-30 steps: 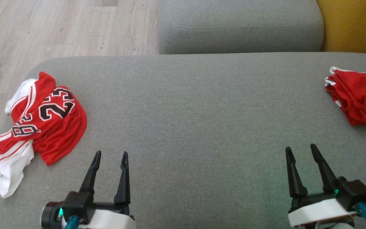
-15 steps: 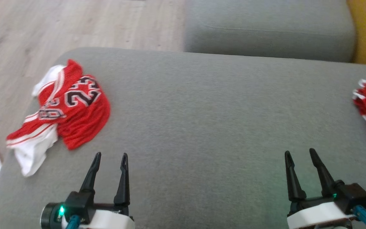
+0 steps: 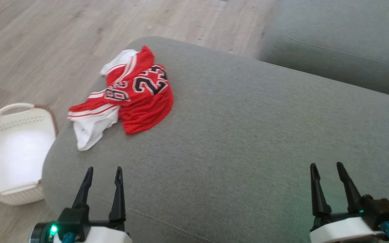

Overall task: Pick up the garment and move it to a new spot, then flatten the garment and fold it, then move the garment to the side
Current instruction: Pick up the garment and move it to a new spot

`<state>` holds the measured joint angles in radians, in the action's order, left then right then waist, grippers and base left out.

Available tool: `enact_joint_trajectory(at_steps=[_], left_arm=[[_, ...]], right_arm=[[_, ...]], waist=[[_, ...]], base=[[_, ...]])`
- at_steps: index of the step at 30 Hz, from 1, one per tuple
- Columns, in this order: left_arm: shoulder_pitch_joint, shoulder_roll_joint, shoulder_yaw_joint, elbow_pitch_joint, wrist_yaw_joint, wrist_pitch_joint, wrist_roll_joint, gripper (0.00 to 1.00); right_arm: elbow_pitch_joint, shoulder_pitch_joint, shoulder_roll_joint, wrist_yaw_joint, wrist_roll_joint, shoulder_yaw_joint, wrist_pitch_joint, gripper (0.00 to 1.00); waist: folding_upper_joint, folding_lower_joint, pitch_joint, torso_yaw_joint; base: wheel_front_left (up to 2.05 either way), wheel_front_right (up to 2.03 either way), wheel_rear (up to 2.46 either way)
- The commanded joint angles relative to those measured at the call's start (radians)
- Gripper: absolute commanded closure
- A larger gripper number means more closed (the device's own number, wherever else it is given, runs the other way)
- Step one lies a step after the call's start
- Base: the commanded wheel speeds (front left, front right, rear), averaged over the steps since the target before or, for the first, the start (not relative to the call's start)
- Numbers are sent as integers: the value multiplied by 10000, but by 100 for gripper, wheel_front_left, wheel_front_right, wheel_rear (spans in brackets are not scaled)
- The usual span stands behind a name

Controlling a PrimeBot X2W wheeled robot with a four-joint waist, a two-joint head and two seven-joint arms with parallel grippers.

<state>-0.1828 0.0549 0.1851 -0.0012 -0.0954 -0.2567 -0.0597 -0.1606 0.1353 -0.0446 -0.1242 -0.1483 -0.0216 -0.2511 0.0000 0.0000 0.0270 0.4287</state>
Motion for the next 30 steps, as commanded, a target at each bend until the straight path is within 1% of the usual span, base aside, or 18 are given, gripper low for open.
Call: enact_joint_trajectory(at_steps=[1,5,10,14,17,19,21,23,25,26,28,30], left_arm=[[252,-25,-369,-364,39,-51,119,0],[270,68,-763,-459,22,-51,160,0],[926,228,-1451,-913,46,-51,102,0],[2210,548,-1867,-1183,269,-51,128,0],[3654,906,-2238,-1115,468,-51,84,0],[4731,1062,-2562,-926,607,-51,-140,0],[5791,1287,-2869,-469,800,-51,-327,0],[6724,1429,-3051,283,962,-51,-482,0],[7627,1618,-3148,1465,1193,-51,-678,0],[8034,1674,-3188,2149,1242,-27,-778,0],[8913,1807,-3238,3470,1414,154,-1037,0],[9752,1984,-3234,4845,1559,571,-1222,0]], right_arm=[[207,-289,-61,-65,-80,-206,-107,0],[176,-359,-59,-65,4,-269,-107,0],[305,-653,-58,-65,463,-236,-107,0],[457,-990,-264,-65,800,-106,-107,0],[622,-1316,-621,-65,976,-141,-107,0],[715,-1575,-856,-65,1021,-176,-107,0],[799,-1822,-1083,-65,1034,-245,-107,0],[879,-2053,-1305,-65,1046,-302,-107,0],[965,-2235,-1511,-65,1068,-349,-107,0],[1019,-2317,-1610,-65,1086,-370,-107,0],[1172,-2448,-1802,-65,1120,-384,-107,0],[1338,-2546,-1978,-65,1141,-348,-107,0]], waist=[[0,0,9,388],[0,0,-112,485],[0,0,-806,203],[0,0,-1682,-44],[0,0,-2476,-240],[0,0,-2951,-369],[0,0,-3390,-502],[0,0,-3777,-622],[0,0,-4135,-741],[0,0,-4299,-805],[0,0,-4631,-901],[0,0,-4951,-986]], base=[[0,0,0],[0,0,0],[0,0,0],[0,0,0],[0,0,0],[0,0,0],[0,0,0],[0,0,0],[0,0,0],[0,0,0],[0,0,0],[0,0,0]])
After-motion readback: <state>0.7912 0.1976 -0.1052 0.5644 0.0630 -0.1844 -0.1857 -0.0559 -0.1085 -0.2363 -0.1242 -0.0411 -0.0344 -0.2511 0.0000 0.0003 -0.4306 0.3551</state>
